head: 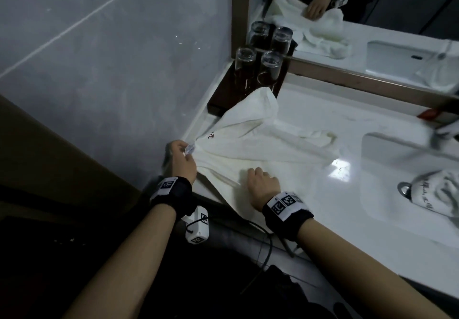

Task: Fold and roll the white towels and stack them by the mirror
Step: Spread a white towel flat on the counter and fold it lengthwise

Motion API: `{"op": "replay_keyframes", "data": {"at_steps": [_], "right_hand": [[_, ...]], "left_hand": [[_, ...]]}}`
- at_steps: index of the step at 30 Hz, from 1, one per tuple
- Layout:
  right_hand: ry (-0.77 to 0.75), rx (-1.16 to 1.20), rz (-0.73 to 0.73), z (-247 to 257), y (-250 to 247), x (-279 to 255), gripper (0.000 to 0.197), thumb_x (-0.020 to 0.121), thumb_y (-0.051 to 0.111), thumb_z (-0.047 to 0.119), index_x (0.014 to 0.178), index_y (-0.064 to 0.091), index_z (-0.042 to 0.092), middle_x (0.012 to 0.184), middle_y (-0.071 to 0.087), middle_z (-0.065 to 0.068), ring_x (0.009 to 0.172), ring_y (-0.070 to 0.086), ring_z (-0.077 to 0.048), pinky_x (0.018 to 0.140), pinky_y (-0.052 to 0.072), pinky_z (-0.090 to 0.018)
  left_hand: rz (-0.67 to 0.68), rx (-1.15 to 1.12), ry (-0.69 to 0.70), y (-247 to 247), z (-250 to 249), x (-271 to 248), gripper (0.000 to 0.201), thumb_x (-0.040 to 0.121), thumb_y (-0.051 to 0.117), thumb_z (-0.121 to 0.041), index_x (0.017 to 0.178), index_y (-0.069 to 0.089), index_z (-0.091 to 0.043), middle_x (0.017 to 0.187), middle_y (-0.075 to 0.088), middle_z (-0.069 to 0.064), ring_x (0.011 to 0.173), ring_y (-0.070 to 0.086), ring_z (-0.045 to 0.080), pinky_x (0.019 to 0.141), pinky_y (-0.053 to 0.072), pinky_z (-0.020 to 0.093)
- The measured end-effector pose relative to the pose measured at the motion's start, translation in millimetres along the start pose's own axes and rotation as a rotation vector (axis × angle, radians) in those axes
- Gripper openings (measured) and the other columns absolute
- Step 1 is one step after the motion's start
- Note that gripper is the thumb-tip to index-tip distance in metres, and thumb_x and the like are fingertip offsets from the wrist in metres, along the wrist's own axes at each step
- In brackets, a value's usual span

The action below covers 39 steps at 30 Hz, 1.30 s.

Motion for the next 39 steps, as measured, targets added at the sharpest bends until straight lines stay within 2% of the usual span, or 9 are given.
{"op": "replay_keyframes", "data": {"at_steps": [7, 15, 18, 25, 27, 29, 33, 37, 39], "right_hand": [[0.203, 0.017, -0.064, -69.6, 14.6, -36.9, 0.048, 0.087, 0.052, 0.005, 0.130, 0.031, 0.007, 0.132, 0.038, -0.011, 0.120, 0.042, -0.028, 0.087, 0.045, -0.040], [0.314, 0.584, -0.072, -158.8, 13.2, -98.6, 0.033, 0.084, 0.051, 0.008, 0.116, 0.044, 0.009, 0.120, 0.051, -0.014, 0.104, 0.053, -0.033, 0.086, 0.044, -0.037], [0.251, 0.766, -0.271, -187.3, 10.8, -117.9, 0.033, 0.077, 0.059, 0.005, 0.108, 0.050, 0.010, 0.108, 0.059, -0.010, 0.095, 0.056, -0.028, 0.073, 0.040, -0.028], [0.025, 0.031, -0.452, -190.8, 25.3, -132.4, 0.023, 0.087, 0.057, 0.025, 0.099, 0.062, 0.007, 0.105, 0.051, -0.013, 0.100, 0.047, -0.032, 0.064, 0.035, -0.034], [-0.047, -0.090, -0.418, -188.1, 28.4, -131.9, 0.021, 0.089, 0.050, 0.016, 0.105, 0.061, 0.009, 0.108, 0.050, -0.013, 0.102, 0.047, -0.031, 0.070, 0.037, -0.037], [-0.152, -0.113, -0.389, -183.7, 32.7, -131.5, 0.029, 0.088, 0.047, 0.005, 0.115, 0.055, 0.009, 0.114, 0.050, -0.014, 0.103, 0.048, -0.032, 0.075, 0.039, -0.040], [-0.146, -0.162, -0.286, -171.8, 49.6, -127.8, 0.031, 0.089, 0.039, 0.003, 0.119, 0.048, 0.006, 0.121, 0.048, -0.015, 0.110, 0.047, -0.033, 0.082, 0.038, -0.041], [-0.066, -0.153, -0.289, -179.6, 55.8, -122.3, 0.026, 0.090, 0.044, 0.010, 0.114, 0.054, 0.010, 0.121, 0.047, -0.014, 0.113, 0.044, -0.031, 0.084, 0.036, -0.040], [-0.136, -0.141, -0.343, -181.5, 50.5, -120.1, 0.020, 0.086, 0.049, 0.007, 0.102, 0.061, 0.009, 0.115, 0.049, -0.014, 0.110, 0.045, -0.032, 0.079, 0.035, -0.038]], "left_hand": [[0.018, 0.099, 0.062, 6.5, 8.2, -6.4, 0.038, 0.086, 0.033, 0.004, 0.078, 0.034, -0.034, 0.091, 0.050, 0.008, 0.081, 0.054, 0.030, 0.080, 0.046, 0.042], [0.117, 0.124, 0.023, 23.7, -5.2, -61.4, 0.045, 0.079, 0.026, 0.012, 0.055, 0.048, -0.018, 0.136, 0.055, 0.005, 0.111, 0.058, 0.034, 0.076, 0.051, 0.026], [0.138, 0.024, -0.030, 35.1, -18.0, -89.8, 0.046, 0.082, 0.025, 0.011, 0.059, 0.051, -0.019, 0.139, 0.051, 0.000, 0.107, 0.058, 0.028, 0.042, 0.047, 0.011], [0.199, -0.138, -0.022, 48.2, -31.3, -133.6, 0.036, 0.089, 0.043, -0.003, 0.065, 0.061, -0.023, 0.147, 0.040, -0.006, 0.057, 0.059, -0.003, 0.034, 0.041, 0.016], [0.195, -0.123, -0.024, 45.6, -30.4, -142.4, 0.034, 0.089, 0.045, -0.003, 0.066, 0.060, -0.024, 0.148, 0.038, -0.006, 0.063, 0.059, -0.009, 0.035, 0.042, 0.016], [0.173, -0.123, -0.035, 42.1, -31.5, -151.5, 0.035, 0.090, 0.045, -0.005, 0.066, 0.059, -0.025, 0.149, 0.037, -0.006, 0.087, 0.059, 0.009, 0.034, 0.041, 0.012], [0.155, -0.140, -0.059, 36.9, -35.9, -163.4, 0.035, 0.092, 0.045, -0.004, 0.066, 0.058, -0.025, 0.148, 0.039, -0.002, 0.094, 0.059, 0.030, 0.034, 0.040, 0.011], [0.144, -0.150, -0.045, 30.0, -38.0, -162.0, 0.035, 0.091, 0.044, -0.003, 0.066, 0.058, -0.024, 0.146, 0.043, -0.005, 0.073, 0.059, 0.005, 0.033, 0.040, 0.011], [0.147, -0.129, -0.042, 28.0, -40.0, -158.3, 0.035, 0.091, 0.044, -0.003, 0.067, 0.058, -0.024, 0.145, 0.043, -0.006, 0.077, 0.057, 0.010, 0.034, 0.041, 0.011]]}}
Point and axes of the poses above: each hand's wrist, its own x-axis towards the middle knuckle, its own y-axis out of the palm, z = x × y, the point moved 1 cm from there along x, towards the middle knuckle
